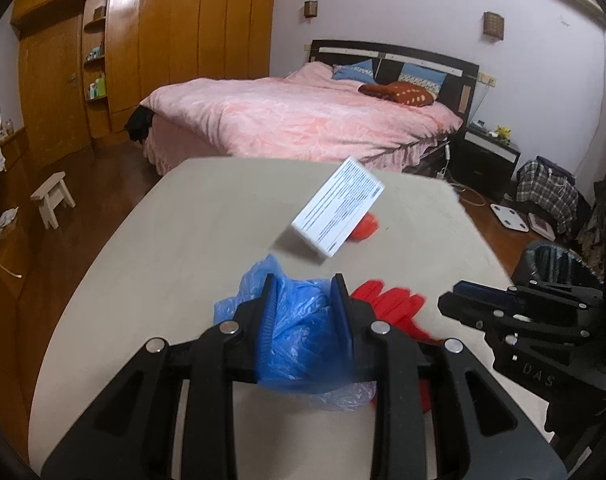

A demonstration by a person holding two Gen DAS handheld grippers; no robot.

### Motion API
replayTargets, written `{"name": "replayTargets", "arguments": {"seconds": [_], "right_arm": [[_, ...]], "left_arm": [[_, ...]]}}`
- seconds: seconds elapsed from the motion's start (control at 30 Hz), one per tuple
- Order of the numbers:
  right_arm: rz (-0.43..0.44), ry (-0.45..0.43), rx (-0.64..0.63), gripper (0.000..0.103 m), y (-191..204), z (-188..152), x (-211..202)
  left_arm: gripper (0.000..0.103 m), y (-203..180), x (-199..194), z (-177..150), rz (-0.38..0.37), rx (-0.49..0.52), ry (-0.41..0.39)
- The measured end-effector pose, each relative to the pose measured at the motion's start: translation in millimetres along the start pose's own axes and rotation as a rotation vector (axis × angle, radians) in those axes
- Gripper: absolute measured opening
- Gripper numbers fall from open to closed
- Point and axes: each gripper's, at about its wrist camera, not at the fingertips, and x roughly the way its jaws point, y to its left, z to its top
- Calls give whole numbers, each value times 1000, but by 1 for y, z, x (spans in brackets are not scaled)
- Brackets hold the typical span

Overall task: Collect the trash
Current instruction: 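Grasp the red glove with the right tool while the left tool holds the bag, then carry the bag and glove over the bin and open both tools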

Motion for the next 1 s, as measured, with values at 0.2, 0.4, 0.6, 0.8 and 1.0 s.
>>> {"name": "replayTargets", "arguments": {"seconds": [0.2,0.4,0.6,0.8,1.0], "right_arm": [[-12,48,5,59,1,-7,26],[-21,155,-20,36,4,-14,56],[26,121,-6,14,2,-7,36],[37,10,25,14,-6,15,-13],[40,-79,46,14,-17,29,-56]], "left_arm": [[26,14,12,-6,18,-12,27],[26,19,15,-4,29,-15,25],[26,15,5,0,26,-13,8],[26,1,-13,15,10,3,-33],[26,-24,-34,31,-21,37,-78]]}}
